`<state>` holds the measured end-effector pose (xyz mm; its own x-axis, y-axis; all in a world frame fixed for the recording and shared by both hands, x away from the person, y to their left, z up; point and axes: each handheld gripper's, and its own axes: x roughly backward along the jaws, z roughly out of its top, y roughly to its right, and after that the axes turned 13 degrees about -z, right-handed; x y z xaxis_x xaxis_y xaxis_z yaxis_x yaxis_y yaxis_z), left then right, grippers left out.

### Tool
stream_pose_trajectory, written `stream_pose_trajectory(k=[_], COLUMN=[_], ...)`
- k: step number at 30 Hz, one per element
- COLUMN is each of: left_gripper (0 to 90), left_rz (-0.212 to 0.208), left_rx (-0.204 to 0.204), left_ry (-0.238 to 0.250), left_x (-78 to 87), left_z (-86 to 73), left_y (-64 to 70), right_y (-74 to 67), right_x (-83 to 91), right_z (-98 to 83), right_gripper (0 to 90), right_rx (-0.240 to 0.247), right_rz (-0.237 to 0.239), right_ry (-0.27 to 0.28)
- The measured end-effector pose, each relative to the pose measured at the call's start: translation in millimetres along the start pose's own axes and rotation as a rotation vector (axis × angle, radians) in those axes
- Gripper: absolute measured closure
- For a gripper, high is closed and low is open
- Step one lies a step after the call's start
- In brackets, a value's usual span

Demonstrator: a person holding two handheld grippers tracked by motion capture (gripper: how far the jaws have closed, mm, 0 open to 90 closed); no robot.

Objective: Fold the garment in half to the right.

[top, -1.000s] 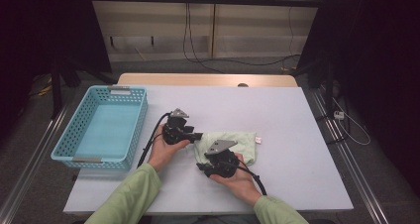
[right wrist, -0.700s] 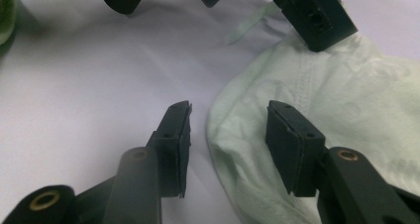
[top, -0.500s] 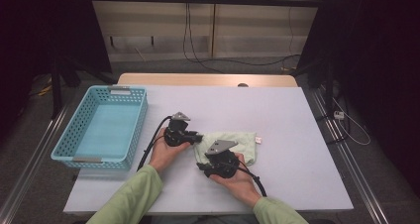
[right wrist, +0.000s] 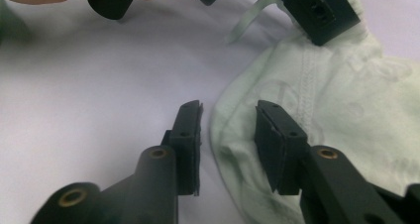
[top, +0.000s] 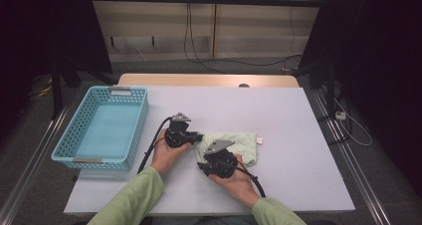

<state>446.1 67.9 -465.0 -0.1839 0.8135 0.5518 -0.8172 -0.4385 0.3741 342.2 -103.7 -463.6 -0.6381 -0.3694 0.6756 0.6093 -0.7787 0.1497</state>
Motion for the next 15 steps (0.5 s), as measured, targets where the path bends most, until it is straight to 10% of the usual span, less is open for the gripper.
stream_pose_trajectory(k=[15], left_gripper=[78.0], left_rz=[-0.01], left_rx=[0.017], left_ry=[0.033], left_x=[2.1], left_z=[0.7], left_y=[-0.5], right_y=[1.7], right_x=[-0.5], right_z=[2.6], right_gripper=[85.9], right_rx=[-0.014], right_rz=[-0.048], right_ry=[-0.018])
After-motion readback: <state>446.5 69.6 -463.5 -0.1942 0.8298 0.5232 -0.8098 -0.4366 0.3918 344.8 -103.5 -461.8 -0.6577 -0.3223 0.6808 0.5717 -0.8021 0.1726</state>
